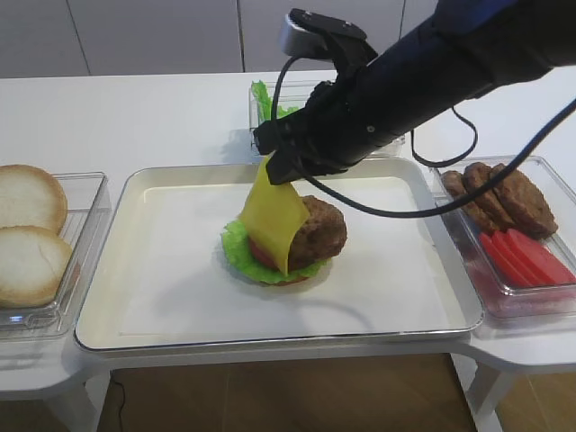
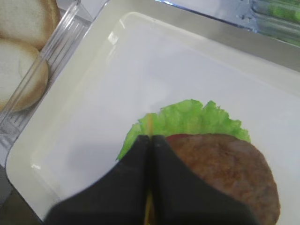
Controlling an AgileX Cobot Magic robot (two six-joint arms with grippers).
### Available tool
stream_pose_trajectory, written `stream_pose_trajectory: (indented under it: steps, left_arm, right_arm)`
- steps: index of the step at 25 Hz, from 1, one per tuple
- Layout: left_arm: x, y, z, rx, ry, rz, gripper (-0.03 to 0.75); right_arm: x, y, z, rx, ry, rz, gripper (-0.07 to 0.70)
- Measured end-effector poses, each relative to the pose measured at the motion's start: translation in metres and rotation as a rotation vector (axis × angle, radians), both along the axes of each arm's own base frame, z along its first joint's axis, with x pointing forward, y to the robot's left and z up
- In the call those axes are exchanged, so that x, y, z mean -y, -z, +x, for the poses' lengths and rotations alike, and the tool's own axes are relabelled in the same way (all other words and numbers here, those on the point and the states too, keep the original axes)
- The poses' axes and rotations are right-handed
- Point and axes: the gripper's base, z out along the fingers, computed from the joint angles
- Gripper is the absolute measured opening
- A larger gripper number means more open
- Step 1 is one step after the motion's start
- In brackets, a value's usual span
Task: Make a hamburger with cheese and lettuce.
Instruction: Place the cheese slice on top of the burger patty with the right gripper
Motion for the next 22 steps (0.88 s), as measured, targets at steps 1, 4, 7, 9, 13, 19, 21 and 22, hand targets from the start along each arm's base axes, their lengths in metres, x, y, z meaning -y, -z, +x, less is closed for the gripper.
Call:
stream_pose_trajectory:
  steps: [1, 4, 7, 9, 13, 19, 21, 22]
  left_arm:
    - [0.0, 0.0, 0.0, 0.0, 0.0, 0.0, 0.493]
    - [0.0, 0.0, 0.0, 0.0, 0.0, 0.0, 0.493]
    - [0.0, 0.0, 0.0, 0.0, 0.0, 0.0, 0.493]
    - [0.0, 0.0, 0.0, 0.0, 0.0, 0.0, 0.493]
    - [0.0, 0.0, 0.0, 0.0, 0.0, 0.0, 0.493]
    - [0.0, 0.0, 0.0, 0.0, 0.0, 0.0, 0.493]
    - [0.0, 0.0, 0.0, 0.0, 0.0, 0.0, 0.493]
    - [0.0, 0.0, 0.0, 0.0, 0.0, 0.0, 0.493]
  right_arm:
    - [0.0003, 0.0001, 0.0005, 0.007, 0.0, -0.005, 0.001]
    - [0.0014, 0.0006, 0.0016, 0.027, -0.002, -0.023, 0.001]
    - [0.0025, 0.0012, 0.0025, 0.047, -0.007, -0.044, 0.001]
    - [0.0031, 0.0023, 0.003, 0.055, -0.014, -0.058, 0.001]
    - [0.0043, 0.0031, 0.0034, 0.071, -0.025, -0.082, 0.001]
    - [0.0056, 0.0043, 0.0037, 0.089, -0.04, -0.11, 0.001]
    - [0.0058, 0.005, 0.0041, 0.092, -0.042, -0.117, 0.001]
    - [0.0059, 0.0057, 0.0046, 0.094, -0.042, -0.12, 0.001]
